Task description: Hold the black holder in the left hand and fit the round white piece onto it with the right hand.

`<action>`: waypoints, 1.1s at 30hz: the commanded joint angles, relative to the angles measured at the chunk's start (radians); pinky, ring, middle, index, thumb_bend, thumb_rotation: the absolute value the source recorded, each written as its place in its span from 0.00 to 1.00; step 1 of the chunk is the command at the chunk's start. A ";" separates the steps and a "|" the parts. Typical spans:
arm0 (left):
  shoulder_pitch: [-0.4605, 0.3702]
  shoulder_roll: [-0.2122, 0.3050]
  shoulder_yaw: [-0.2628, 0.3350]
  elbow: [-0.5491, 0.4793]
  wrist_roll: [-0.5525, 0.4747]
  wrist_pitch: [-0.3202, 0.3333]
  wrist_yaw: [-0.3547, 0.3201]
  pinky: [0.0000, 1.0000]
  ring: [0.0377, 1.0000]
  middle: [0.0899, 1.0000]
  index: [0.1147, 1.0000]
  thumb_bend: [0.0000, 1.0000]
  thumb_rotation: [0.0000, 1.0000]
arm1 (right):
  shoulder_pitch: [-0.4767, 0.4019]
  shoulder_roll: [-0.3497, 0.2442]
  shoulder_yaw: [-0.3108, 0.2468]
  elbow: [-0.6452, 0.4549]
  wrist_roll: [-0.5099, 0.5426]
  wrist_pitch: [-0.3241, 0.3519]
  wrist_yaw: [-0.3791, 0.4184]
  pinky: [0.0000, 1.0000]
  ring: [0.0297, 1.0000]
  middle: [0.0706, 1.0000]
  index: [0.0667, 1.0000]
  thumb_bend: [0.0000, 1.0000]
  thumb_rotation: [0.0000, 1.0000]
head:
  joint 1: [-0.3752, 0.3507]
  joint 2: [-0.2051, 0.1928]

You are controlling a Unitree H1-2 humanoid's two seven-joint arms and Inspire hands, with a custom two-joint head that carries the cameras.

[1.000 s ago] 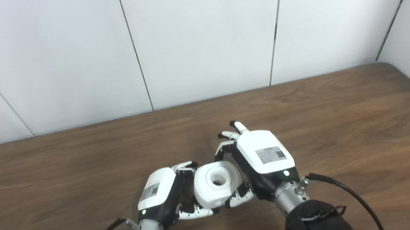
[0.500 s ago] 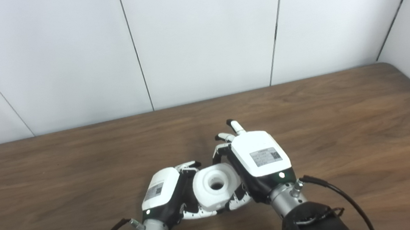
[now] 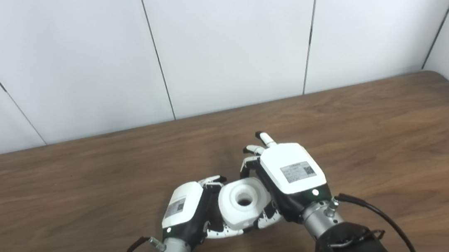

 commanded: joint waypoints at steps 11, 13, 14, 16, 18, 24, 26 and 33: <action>0.018 -0.006 -0.014 0.013 -0.004 0.006 0.000 0.80 0.85 0.82 0.41 0.52 0.04 | -0.006 -0.019 -0.035 0.062 0.031 0.005 -0.012 0.79 0.96 0.84 0.45 0.52 0.13 | -0.003 0.000; 0.018 -0.006 -0.015 0.014 -0.002 0.008 0.000 0.80 0.85 0.82 0.41 0.52 0.04 | -0.012 -0.017 -0.037 0.075 0.020 0.010 -0.010 0.80 0.97 0.84 0.45 0.52 0.13 | -0.002 0.000; 0.018 -0.006 -0.016 0.014 -0.002 0.010 -0.001 0.80 0.85 0.82 0.41 0.52 0.04 | -0.014 -0.016 -0.037 0.079 0.016 0.011 -0.010 0.81 0.97 0.84 0.45 0.52 0.13 | -0.002 0.000; 0.018 -0.007 -0.018 0.011 0.001 0.016 -0.004 0.80 0.85 0.82 0.41 0.52 0.04 | -0.016 -0.014 -0.037 0.085 0.009 0.016 -0.008 0.83 0.97 0.84 0.45 0.52 0.13 | 0.001 0.001; 0.018 -0.008 -0.021 0.009 0.002 0.020 -0.006 0.80 0.85 0.83 0.41 0.52 0.04 | -0.017 -0.013 -0.036 0.094 0.003 0.022 -0.004 0.84 0.97 0.84 0.45 0.52 0.13 | 0.004 0.001; 0.018 -0.011 -0.024 0.011 -0.001 0.026 -0.002 0.81 0.86 0.83 0.41 0.52 0.04 | -0.019 -0.018 -0.031 0.101 0.001 0.028 0.003 0.85 0.97 0.84 0.45 0.52 0.14 | 0.014 0.004; 0.016 -0.012 -0.027 0.011 0.000 0.030 -0.004 0.82 0.86 0.83 0.41 0.52 0.04 | -0.020 -0.015 -0.030 0.094 0.005 0.028 0.013 0.87 0.98 0.84 0.45 0.52 0.14 | 0.016 0.003; 0.012 -0.016 -0.032 0.022 0.004 0.032 0.007 0.82 0.85 0.83 0.41 0.52 0.04 | -0.027 -0.006 -0.012 0.071 -0.005 0.016 0.035 0.88 0.98 0.84 0.45 0.52 0.14 | 0.027 0.004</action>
